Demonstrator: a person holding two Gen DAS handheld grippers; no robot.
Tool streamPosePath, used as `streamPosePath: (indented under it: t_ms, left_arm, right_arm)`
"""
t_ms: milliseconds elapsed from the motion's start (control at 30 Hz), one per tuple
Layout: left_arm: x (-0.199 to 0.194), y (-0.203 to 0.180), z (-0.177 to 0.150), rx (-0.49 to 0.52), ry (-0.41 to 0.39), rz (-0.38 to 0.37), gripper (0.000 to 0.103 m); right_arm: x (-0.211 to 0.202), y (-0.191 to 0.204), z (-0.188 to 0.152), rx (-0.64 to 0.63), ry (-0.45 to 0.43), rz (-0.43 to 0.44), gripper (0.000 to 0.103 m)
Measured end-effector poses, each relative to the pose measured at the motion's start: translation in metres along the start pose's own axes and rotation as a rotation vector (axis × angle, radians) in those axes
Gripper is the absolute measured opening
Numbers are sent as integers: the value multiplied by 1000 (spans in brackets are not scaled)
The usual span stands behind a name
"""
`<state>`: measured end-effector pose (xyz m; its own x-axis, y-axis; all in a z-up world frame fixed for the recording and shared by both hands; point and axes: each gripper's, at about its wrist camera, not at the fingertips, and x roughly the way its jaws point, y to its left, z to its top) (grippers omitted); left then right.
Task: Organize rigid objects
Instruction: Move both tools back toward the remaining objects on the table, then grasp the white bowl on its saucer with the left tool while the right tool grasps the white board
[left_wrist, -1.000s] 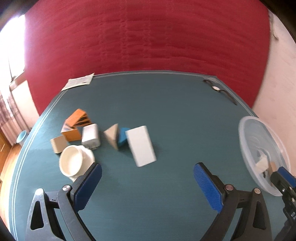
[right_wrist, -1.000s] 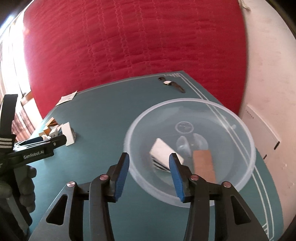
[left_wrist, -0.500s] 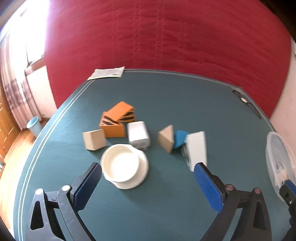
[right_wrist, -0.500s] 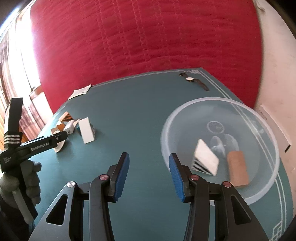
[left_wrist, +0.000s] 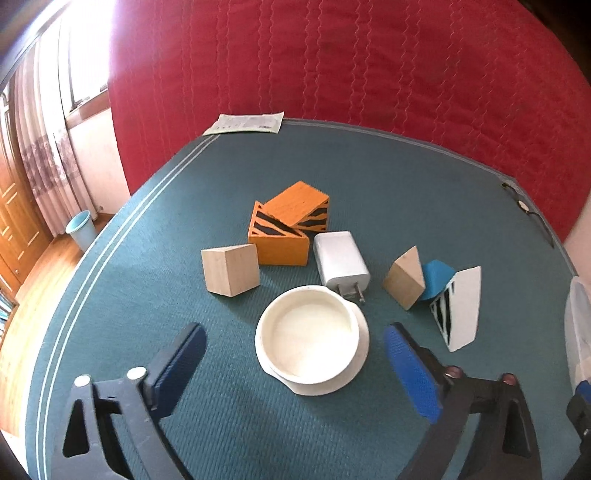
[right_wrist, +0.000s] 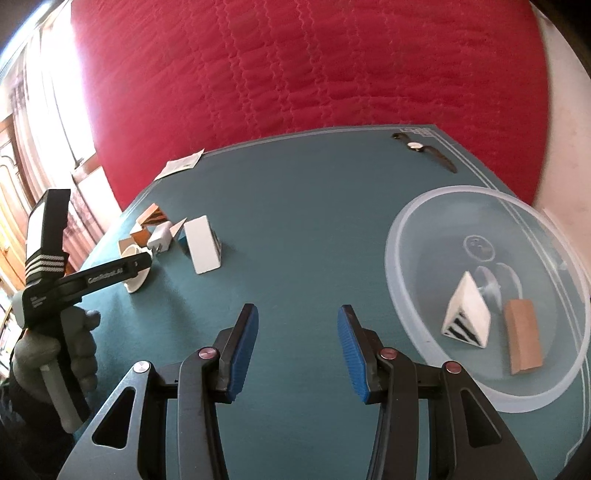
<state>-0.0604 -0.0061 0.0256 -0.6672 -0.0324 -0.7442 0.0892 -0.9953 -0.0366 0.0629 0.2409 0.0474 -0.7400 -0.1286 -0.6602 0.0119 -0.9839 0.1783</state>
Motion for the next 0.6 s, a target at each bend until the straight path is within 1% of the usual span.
streamPosePath:
  t_ms: [67,133,200,233,267,600]
  left_arm:
    - [5,2,0,-12,16,-14,86]
    - [6,4,0,-17,23,-18,82]
    - [8,4,1,-22,25,-24,76]
    - [8,4,1,-22,26,-27,71]
    - [8,5,1,-22,28,-28,69]
    - [7,8,0,-29,17,-41,69]
  right_arm:
    - [4,3,-1,-6,10,5,46]
    - [6,6,-1,-13,17,9,46]
    - [9,9,-2,-19,25,12,46]
    - [11,11,-2,-22,29,14,46]
    - [12,12,-2,-26,33,16,46]
    - [24,26,2,-46,70,50,46]
